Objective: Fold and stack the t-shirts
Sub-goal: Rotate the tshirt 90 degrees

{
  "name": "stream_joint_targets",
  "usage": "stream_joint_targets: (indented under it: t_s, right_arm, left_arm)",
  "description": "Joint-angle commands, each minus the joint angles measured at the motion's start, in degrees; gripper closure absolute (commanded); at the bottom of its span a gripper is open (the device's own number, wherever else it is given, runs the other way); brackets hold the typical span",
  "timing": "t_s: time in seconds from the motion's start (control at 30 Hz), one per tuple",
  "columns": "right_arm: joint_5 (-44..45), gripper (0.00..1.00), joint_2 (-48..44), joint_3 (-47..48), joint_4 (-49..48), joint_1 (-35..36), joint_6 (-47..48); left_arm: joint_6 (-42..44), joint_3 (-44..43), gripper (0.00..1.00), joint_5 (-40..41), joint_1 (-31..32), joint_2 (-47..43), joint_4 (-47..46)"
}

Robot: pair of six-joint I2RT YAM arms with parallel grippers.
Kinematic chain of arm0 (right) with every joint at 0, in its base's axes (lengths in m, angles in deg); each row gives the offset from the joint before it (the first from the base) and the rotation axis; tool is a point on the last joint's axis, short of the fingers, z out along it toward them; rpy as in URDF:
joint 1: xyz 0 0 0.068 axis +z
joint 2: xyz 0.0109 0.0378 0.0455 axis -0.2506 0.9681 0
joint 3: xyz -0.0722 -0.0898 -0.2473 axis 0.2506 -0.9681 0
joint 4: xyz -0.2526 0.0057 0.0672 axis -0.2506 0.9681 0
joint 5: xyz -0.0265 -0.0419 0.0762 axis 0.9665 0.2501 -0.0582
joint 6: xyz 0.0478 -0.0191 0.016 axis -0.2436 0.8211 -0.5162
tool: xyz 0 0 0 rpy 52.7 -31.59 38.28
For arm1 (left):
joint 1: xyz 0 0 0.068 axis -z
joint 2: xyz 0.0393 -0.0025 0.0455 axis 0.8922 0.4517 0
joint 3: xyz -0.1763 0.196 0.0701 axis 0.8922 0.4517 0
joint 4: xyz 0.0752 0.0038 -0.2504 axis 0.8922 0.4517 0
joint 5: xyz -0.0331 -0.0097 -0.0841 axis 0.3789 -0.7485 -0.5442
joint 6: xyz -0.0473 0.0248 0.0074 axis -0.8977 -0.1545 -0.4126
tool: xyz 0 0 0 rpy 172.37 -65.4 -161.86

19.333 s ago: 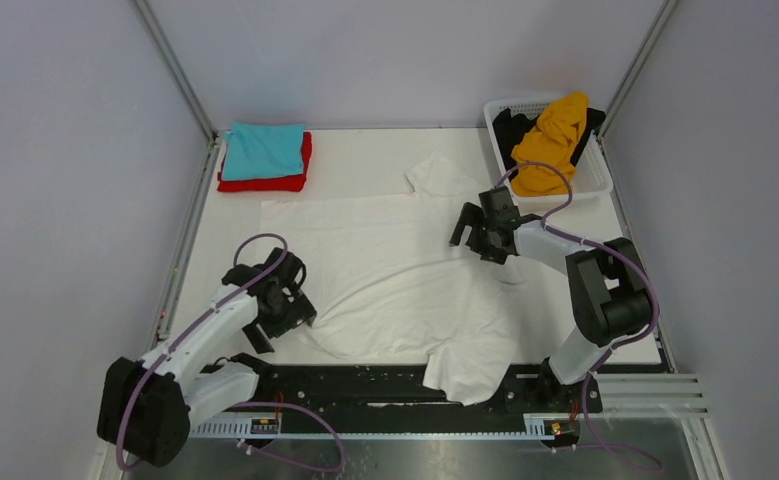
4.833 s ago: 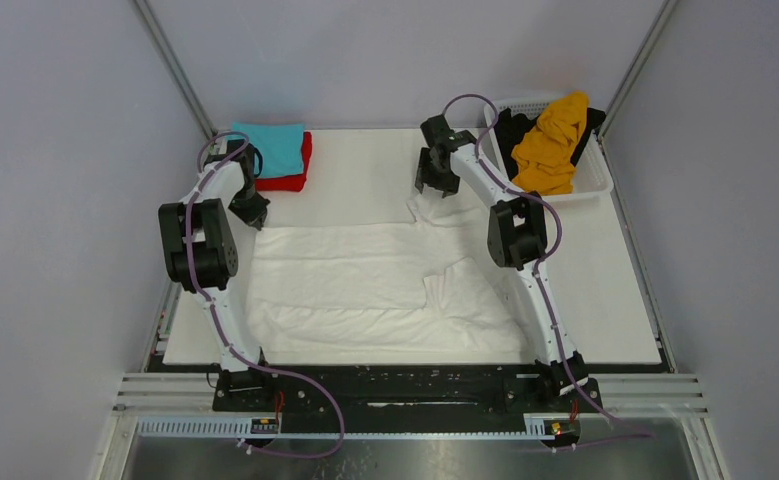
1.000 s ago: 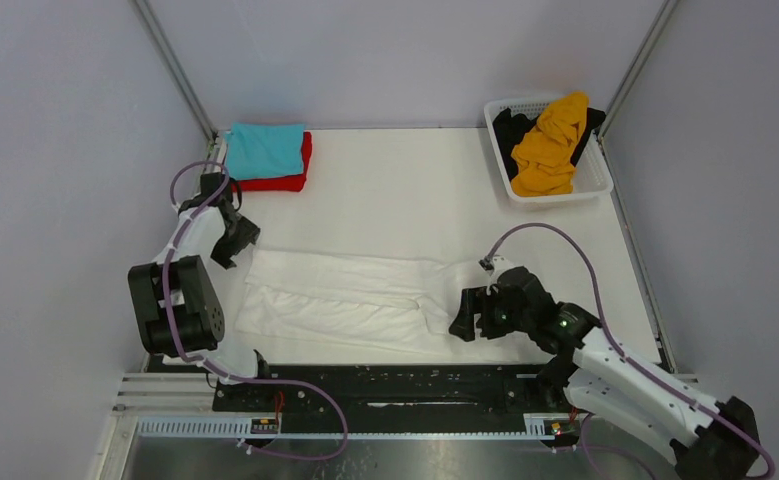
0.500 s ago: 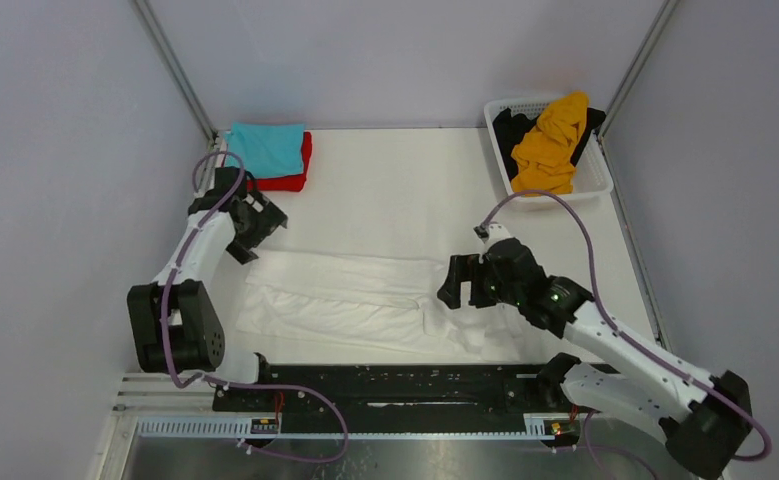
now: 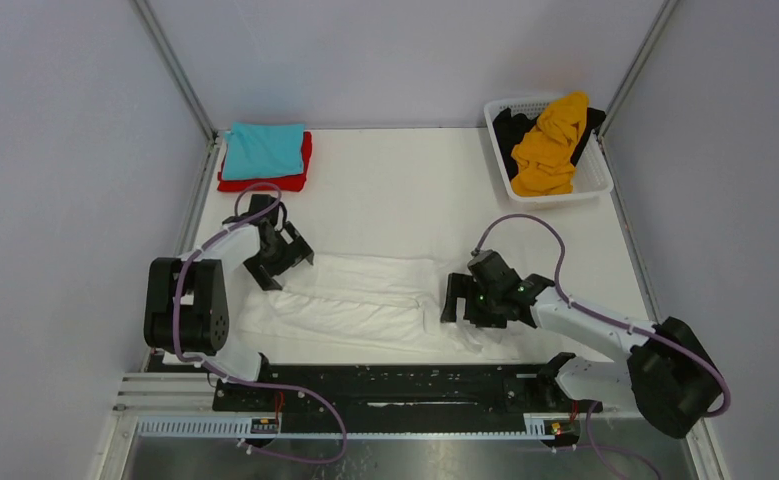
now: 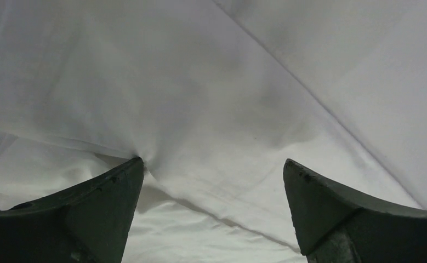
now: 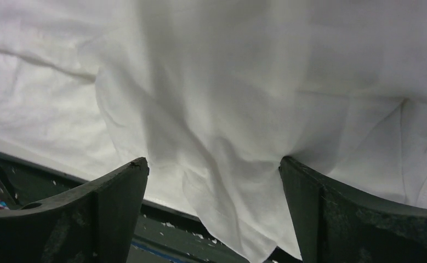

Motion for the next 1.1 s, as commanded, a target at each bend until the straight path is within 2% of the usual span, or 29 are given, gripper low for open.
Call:
stream_joint_targets:
  t_s: [0.0,0.17,0.4,0.6,0.77,0.93,1.07]
  right_arm:
    - [2.06,0.0,10.06,5.42,-2.38,-6.31,1.01]
    - [-1.92,0.0,22.15,16.25,-3.58,-14.31,5.45]
    - [-3.91,0.0,40.06,41.55,3.13,-18.75,10.66]
    - [-9.75,0.0,52.67,59.11,9.36,-19.62,12.22]
    - [-13.85,0.0,63.67,74.56,14.77,-19.55,10.64]
    - [-21.12,0.01,76.55,90.78,18.81,-19.5,6.2]
    - [-21.56,0.0,87.69,111.56,27.09,-19.34,5.46]
  left_arm:
    - [-0.77,3.97,0.01,-1.84,3.47,-1.08,-4.39]
    - [-5.32,7.82,0.01,1.08,8.4,-5.4,-3.69]
    - [-12.93,12.47,0.01,3.39,12.88,-14.01,-2.08]
    - [-18.76,13.84,0.01,1.65,21.13,-15.57,-1.73]
    - [-23.07,12.01,0.01,1.61,29.97,-12.73,-2.14]
    - [-24.41,7.0,0.01,-2.63,36.81,-5.54,-4.66]
    - [-23.18,0.08,0.01,-4.78,40.87,1.96,-4.7]
